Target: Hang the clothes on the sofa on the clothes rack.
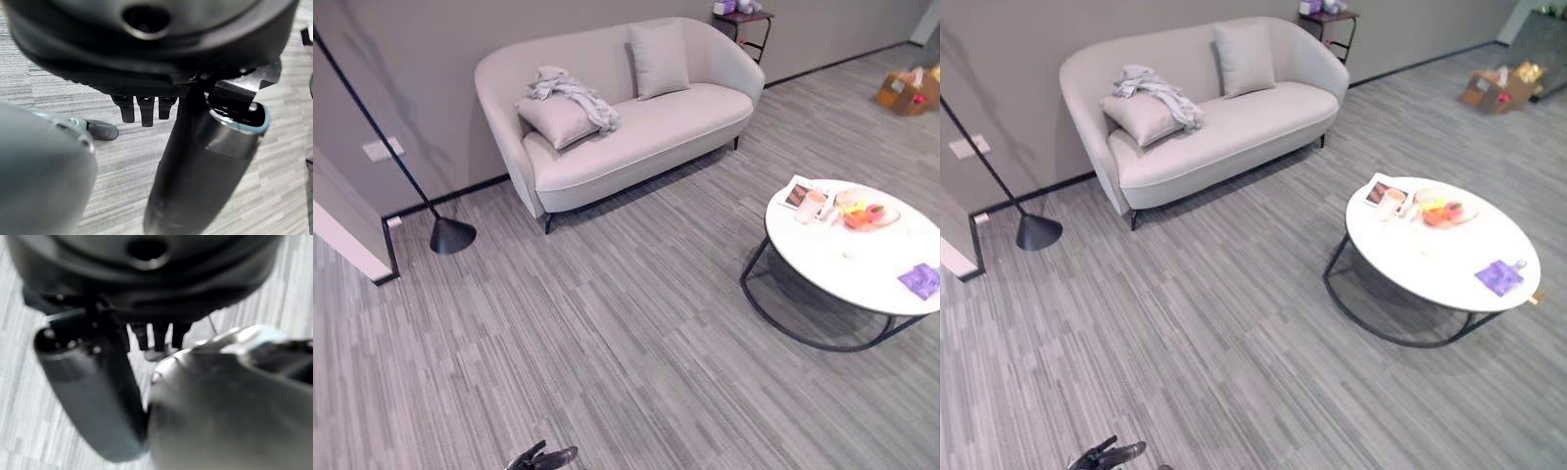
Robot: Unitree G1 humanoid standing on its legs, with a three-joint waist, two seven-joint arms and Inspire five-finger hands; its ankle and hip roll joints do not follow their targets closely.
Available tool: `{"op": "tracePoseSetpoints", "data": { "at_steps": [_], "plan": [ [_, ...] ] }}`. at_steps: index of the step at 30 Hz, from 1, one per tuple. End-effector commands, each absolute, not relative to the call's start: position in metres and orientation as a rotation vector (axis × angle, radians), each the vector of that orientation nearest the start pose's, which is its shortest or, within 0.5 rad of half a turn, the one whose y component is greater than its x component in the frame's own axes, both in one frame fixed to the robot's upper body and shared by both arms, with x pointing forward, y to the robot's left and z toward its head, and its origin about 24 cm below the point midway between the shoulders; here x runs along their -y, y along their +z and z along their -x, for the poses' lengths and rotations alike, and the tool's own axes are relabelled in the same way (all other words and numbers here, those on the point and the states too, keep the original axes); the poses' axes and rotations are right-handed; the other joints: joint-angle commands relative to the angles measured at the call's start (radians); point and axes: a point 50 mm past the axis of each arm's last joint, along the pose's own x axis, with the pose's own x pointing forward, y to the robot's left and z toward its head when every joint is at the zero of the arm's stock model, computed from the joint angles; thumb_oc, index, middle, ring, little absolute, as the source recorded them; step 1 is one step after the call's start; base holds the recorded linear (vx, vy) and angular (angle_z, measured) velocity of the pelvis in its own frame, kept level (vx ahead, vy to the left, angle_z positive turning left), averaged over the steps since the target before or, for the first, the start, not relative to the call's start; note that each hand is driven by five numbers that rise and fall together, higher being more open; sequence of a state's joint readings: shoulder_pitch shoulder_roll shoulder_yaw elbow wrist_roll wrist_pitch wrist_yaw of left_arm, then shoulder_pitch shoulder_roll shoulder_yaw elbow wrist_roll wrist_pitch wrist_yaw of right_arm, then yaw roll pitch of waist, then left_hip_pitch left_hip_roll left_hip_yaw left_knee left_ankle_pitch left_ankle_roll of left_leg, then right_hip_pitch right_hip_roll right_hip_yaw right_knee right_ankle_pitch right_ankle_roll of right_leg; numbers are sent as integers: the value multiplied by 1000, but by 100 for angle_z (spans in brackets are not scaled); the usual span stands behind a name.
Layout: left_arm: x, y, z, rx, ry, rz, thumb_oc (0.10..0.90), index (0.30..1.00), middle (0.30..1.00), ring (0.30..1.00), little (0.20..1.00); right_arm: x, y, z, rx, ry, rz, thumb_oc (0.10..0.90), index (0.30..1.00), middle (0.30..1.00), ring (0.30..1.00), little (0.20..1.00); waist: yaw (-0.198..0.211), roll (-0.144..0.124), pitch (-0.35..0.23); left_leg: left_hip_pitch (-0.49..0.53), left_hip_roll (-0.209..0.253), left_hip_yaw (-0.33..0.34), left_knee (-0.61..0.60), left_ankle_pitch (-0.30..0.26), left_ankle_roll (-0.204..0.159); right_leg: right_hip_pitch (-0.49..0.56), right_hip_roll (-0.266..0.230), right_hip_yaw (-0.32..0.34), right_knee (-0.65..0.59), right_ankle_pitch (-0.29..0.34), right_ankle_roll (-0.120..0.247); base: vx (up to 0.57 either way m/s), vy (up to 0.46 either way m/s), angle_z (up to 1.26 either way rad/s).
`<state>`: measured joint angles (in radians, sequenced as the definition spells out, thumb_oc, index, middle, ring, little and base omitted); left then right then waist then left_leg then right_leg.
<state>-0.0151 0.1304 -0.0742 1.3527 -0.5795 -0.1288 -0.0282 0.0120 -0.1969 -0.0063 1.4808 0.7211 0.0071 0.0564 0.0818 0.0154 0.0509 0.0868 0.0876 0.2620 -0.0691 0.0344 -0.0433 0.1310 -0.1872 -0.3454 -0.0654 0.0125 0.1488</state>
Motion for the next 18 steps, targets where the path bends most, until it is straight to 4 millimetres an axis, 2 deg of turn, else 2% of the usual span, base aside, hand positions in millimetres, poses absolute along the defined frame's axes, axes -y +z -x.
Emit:
{"op": "tracePoseSetpoints", "data": {
  "at_steps": [1,3,7,12,18],
  "plan": [
    [-200,-169,-88,-1116,408,313,800,900,900,900,900,210,-176,-38,-1329,-582,-495,800,900,900,900,900,13,-38,-33,-64,-40,-76,-18,-1,-6,-15,-13,33,-6,59,10,12,-75,-6],
    [-193,-170,-87,-1121,397,335,800,900,900,900,900,211,-176,-35,-1352,-542,-441,800,900,900,900,900,6,-41,-42,-57,-31,-79,-18,1,-13,-6,-3,33,-19,55,8,19,-98,-11],
    [-193,-171,-84,-1129,415,361,800,900,900,900,900,210,-177,-26,-1398,-497,-401,800,900,900,900,900,1,-43,-47,-53,-26,-82,-18,4,-18,-2,6,32,-22,49,5,20,-52,-2],
    [-193,-174,-70,-1179,414,367,800,900,900,900,900,213,-177,-16,-1437,-447,-350,800,900,900,900,900,-9,-41,-54,-45,-27,-92,-18,3,-21,8,12,27,-22,43,2,5,-7,0],
    [-193,-175,-64,-1201,389,349,800,900,900,900,900,214,-176,-24,-1419,-347,-270,800,900,900,900,900,-13,-42,-58,-38,-34,-98,-18,-6,-17,14,8,33,-20,44,3,4,14,0]
  ]
}}
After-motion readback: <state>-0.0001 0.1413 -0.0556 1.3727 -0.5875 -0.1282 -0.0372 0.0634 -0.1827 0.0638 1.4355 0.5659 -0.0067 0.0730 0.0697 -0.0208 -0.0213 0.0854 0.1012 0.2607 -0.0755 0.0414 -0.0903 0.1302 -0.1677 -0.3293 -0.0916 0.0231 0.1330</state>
